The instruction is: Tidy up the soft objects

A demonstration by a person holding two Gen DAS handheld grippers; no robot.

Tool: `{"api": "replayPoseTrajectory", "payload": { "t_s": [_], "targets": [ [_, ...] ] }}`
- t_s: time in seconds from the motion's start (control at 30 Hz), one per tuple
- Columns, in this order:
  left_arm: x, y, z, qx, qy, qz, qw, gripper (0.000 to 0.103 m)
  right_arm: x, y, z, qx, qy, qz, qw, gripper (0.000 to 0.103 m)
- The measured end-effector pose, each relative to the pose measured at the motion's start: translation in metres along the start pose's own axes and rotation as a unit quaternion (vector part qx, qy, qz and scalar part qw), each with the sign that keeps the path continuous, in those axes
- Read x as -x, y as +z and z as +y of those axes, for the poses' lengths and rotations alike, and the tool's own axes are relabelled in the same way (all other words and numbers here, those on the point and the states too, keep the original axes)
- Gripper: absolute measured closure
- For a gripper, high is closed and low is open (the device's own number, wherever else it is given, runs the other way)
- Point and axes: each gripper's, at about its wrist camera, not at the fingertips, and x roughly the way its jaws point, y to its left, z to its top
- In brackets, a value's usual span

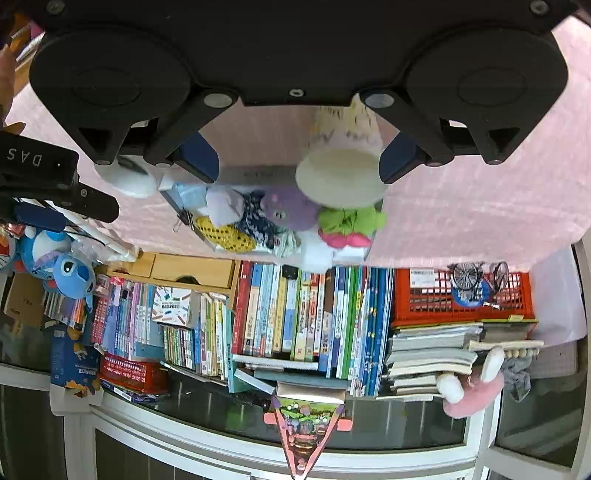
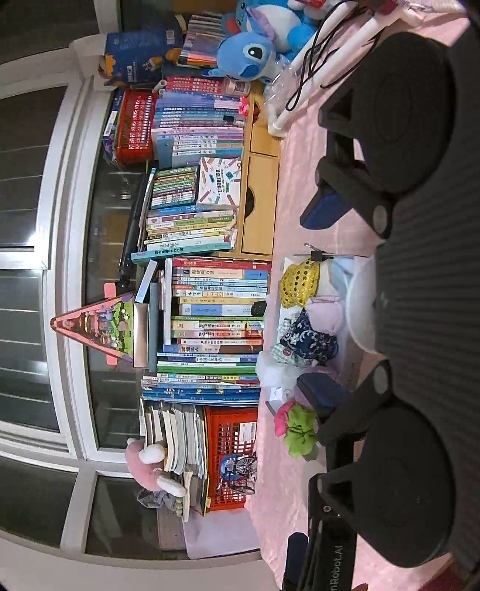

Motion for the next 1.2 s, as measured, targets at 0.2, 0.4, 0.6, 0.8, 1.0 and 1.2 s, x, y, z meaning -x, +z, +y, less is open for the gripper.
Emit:
{"api": "replayPoseTrajectory", "payload": {
  "t_s": [0.2,0.4,0.6,0.8,1.0,1.2],
  "targets": [
    [0.005,-0.028,0.004,-0.008,0.028,0.019,0.9994,0.010,0.014,-0.021,0.007,0.002,-0.001,0.000,1.000,0.011],
    [0.002,-0.051,0.009,-0.009,0.055,0.039,0.9977,0.010,0.020,-0.045,0.013,0.002,0.003,0.015,1.000,0.011],
    [-0.010,-0.065,0.009,-0.007,0.063,0.053,0.9966,0.010,0.013,-0.070,0.016,-0.009,-0.006,0.054,0.998,0.010],
    [-0.022,-0.074,0.007,-0.007,0.067,0.069,0.9953,0.010,0.006,-0.089,0.019,0.000,-0.012,0.082,0.997,0.010],
    [-0.033,-0.081,0.004,-0.010,0.072,0.081,0.9941,0.010,-0.002,-0.096,0.023,-0.001,-0.009,0.099,0.995,0.010],
    [-0.042,-0.086,0.003,-0.006,0.078,0.089,0.9930,0.009,-0.010,-0.102,0.028,0.010,-0.006,0.116,0.993,0.009]
  ]
}}
